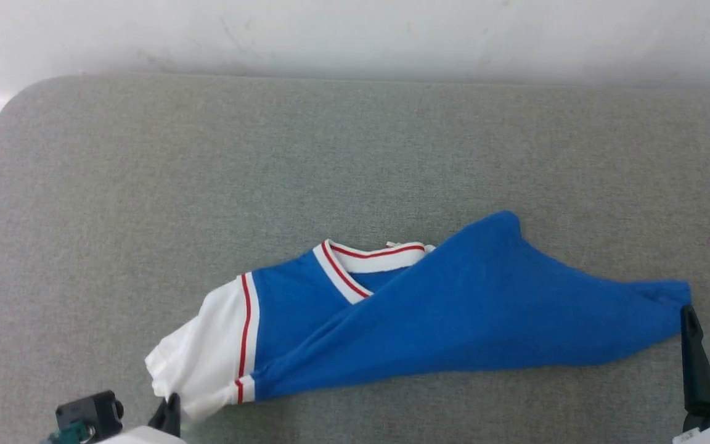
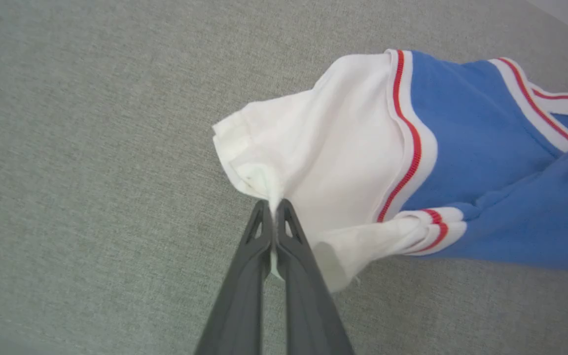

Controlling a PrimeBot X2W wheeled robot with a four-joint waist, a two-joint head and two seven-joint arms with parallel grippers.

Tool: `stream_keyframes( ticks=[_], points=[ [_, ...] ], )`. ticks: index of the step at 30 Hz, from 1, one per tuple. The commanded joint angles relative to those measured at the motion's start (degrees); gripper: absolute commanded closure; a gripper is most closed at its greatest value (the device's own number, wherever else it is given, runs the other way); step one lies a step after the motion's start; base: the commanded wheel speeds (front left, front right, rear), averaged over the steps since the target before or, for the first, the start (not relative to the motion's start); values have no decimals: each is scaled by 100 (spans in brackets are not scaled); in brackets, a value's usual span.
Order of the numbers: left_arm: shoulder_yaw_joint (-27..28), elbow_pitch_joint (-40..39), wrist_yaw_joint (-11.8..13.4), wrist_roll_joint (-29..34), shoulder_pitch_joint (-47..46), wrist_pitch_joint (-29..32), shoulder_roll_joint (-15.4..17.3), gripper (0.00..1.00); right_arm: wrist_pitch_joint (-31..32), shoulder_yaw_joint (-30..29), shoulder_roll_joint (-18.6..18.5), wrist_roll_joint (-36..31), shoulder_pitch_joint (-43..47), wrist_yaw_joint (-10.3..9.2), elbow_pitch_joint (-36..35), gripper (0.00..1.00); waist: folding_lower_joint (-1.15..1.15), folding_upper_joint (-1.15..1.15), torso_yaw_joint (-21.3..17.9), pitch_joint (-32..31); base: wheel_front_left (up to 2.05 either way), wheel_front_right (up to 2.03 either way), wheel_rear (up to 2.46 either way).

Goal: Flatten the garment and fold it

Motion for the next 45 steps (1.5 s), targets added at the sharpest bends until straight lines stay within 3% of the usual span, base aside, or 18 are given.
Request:
stream_keyframes(
  ticks=[1, 2, 8, 13, 16, 23, 27, 32, 34, 35, 45],
  points=[
    [35, 9, -34, -62, -6, -164, -111, 17, 29, 14, 14, -29, 28, -4, -16, 0, 1, 0, 40, 17, 0, 0, 0],
    [34, 16, -66, -92, -19, -238, -171, 0, 39, 20, 14, -29, 16, -4, -15, 0, 1, 0, 52, 13, 0, 0, 0],
    [105, -231, -170, 8, -440, -468, -159, 0, 76, 65, 14, -33, -41, -4, -2, 0, 1, 0, 90, -31, 0, 0, 0],
    [17, -760, -322, 429, -1315, -284, 243, 0, 83, 105, 14, -39, -59, -4, -4, 0, 1, 0, 74, -7, 0, 0, 0],
    [-416, -634, -670, 683, -1968, 163, 506, 0, 81, 149, 14, -34, -70, -4, 13, 0, 1, 0, 24, 63, 0, 0, 0],
    [-1602, 562, -1652, 923, -3042, 1337, 642, 0, 92, 258, 14, -63, -147, -4, 34, 0, 1, 0, -200, 239, 0, 0, 0],
    [-1926, 1377, -2019, 1004, -3384, 1685, 692, 0, 105, 258, 14, -77, -150, -4, 35, 0, 1, 0, -318, 304, 0, 0, 0],
    [-2202, 2121, -2291, 1079, -3577, 1897, 682, 0, 120, 272, 14, -82, -155, -4, -1, 0, 1, 0, -399, 379, 0, 0, 0],
    [-2241, 2284, -2364, 1035, -3621, 1871, 613, 83, 133, 271, 14, -86, -173, -4, -19, 0, 1, 0, -412, 403, 0, 0, 0],
    [-2237, 2321, -2385, 999, -3636, 1815, 562, 100, 140, 266, 14, -86, -183, -4, -29, 0, 1, 0, -414, 415, 0, 0, 0],
    [-1687, 1763, -2220, 903, -4261, 984, 363, 100, 164, 190, 14, -107, -213, -4, -67, 0, 1, 0, -316, 450, 0, 0, 0]
  ],
)
